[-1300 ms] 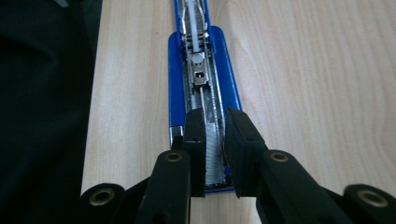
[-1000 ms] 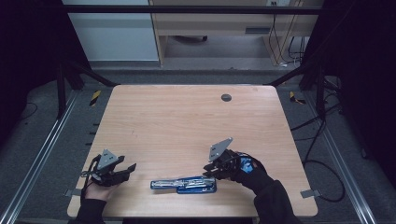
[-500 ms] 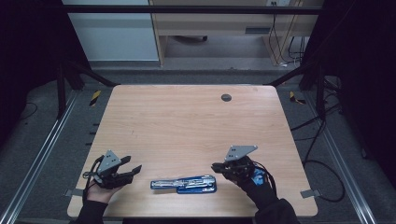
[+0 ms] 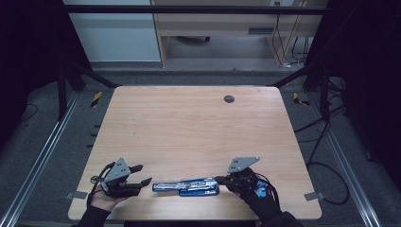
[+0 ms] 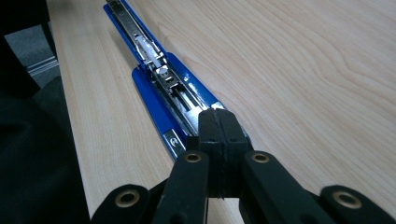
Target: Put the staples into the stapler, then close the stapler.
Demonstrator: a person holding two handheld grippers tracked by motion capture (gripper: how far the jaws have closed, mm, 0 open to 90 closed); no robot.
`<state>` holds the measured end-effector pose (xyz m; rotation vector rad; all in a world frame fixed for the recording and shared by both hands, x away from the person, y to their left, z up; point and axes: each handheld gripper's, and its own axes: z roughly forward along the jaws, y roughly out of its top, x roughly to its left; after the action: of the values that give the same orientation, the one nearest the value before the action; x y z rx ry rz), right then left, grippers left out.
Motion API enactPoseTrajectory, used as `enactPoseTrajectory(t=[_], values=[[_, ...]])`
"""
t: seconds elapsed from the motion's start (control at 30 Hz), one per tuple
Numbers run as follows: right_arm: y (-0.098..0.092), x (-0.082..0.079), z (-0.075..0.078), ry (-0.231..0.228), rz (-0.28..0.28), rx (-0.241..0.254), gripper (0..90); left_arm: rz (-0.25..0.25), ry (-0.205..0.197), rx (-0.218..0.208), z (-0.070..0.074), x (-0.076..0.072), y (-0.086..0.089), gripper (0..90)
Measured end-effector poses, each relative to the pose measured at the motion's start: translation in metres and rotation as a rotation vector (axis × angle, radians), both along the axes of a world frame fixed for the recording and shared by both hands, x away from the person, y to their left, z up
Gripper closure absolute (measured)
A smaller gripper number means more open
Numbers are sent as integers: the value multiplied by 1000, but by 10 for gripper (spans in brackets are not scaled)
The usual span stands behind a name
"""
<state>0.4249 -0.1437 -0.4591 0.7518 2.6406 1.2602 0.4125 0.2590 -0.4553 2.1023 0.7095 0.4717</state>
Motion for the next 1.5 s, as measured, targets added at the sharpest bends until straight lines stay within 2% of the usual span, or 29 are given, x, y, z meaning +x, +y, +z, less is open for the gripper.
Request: enactPoseTrajectory(t=[0.3,0.63,0.67,1.13,1.37,1.5], values=[[4,-7,-4,9,13,-4,900,-76,37,38,-3,-2,-7,365],[6,-14,-12,24,21,-12,900,-135,78,48,-7,-6,-16,359],[6,-14,-13,29,22,-14,900,-145,100,40,-8,-7,-17,359],[12,-14,-20,42,45,-53,900,-187,160,107,-22,-6,-34,389],[13,-13,-22,44,41,-64,900,-194,183,110,-25,-3,-34,434],[14,-12,-24,44,45,-70,900,-193,196,98,-25,1,-34,460]])
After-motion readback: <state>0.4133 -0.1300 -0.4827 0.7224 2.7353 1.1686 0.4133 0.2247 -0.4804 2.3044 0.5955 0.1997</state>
